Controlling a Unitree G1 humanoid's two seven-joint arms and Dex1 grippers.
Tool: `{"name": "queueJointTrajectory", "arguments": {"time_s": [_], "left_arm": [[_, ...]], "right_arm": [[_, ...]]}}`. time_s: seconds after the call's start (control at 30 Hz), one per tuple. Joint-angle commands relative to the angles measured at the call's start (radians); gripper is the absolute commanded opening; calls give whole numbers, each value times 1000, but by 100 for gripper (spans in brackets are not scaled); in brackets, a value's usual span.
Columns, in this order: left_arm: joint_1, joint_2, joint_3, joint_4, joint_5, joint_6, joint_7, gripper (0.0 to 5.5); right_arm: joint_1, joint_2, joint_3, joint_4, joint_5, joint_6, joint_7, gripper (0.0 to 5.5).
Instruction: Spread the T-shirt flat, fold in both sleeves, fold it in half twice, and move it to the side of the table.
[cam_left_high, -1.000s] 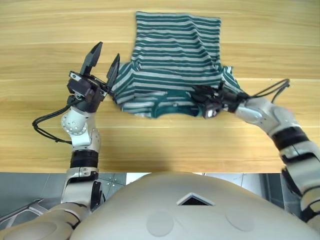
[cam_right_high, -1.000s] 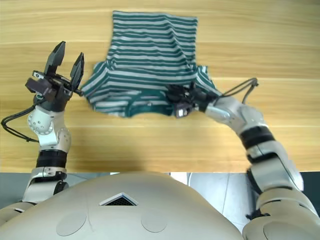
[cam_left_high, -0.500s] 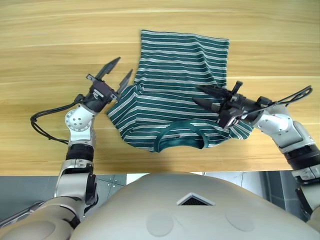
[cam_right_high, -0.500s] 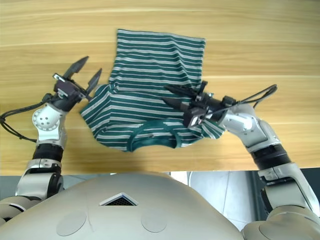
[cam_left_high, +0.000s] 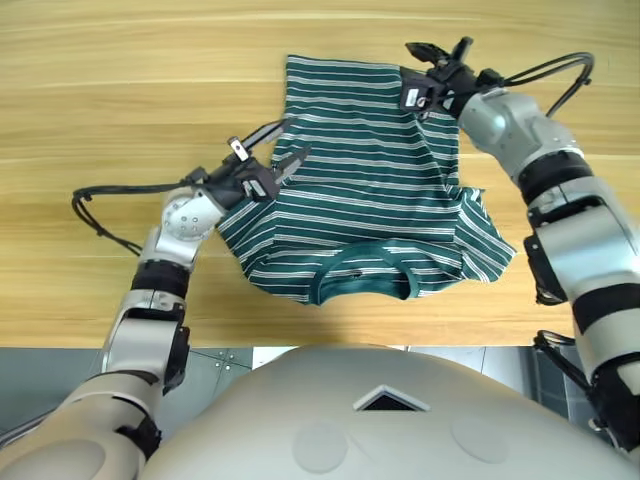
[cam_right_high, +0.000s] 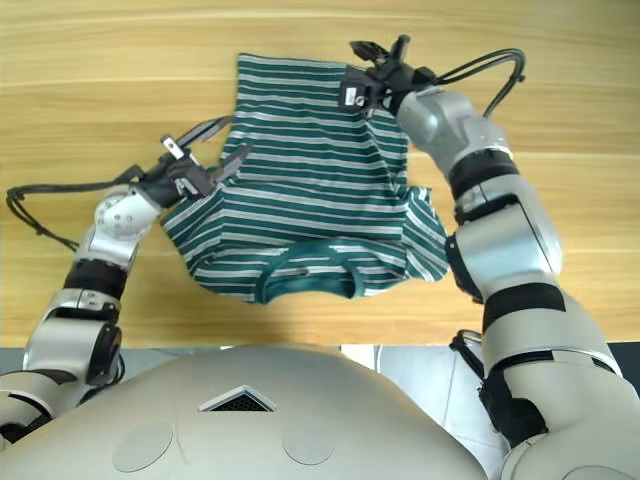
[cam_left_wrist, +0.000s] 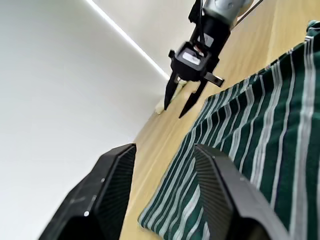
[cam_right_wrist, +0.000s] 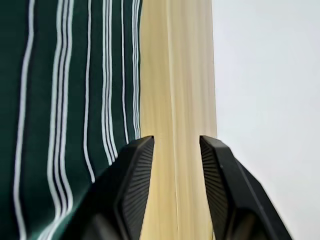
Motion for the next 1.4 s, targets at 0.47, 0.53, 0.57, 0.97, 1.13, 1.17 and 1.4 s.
{"name": "queueJointTrajectory", "arguments": {"time_s": [0.47, 0.53, 0.57, 0.97, 1.13, 1.17, 1.4], "left_arm": [[-492, -178, -456, 666, 417, 263, 174, 215], [-484, -160, -469, 677, 420, 300, 214, 215], [-479, -147, -463, 684, 409, 320, 228, 215], [-436, -39, -389, 697, 280, 407, 353, 215], [-462, -53, -382, 696, 262, 383, 397, 215], [-467, -54, -383, 699, 263, 383, 400, 215], [-490, -11, -362, 677, 247, 311, 473, 215]], "right_arm": [[-39, -62, -244, -52, 219, -124, -192, 167], [-29, -75, -283, -97, 249, -137, -209, 167], [-19, -82, -298, -127, 260, -143, -212, 167], [116, -97, -322, -299, 269, -125, -174, 167], [152, -82, -310, -310, 268, -134, -160, 167], [155, -80, -300, -302, 261, -134, -152, 167], [77, -21, -138, -61, 106, -59, -100, 167]]}}
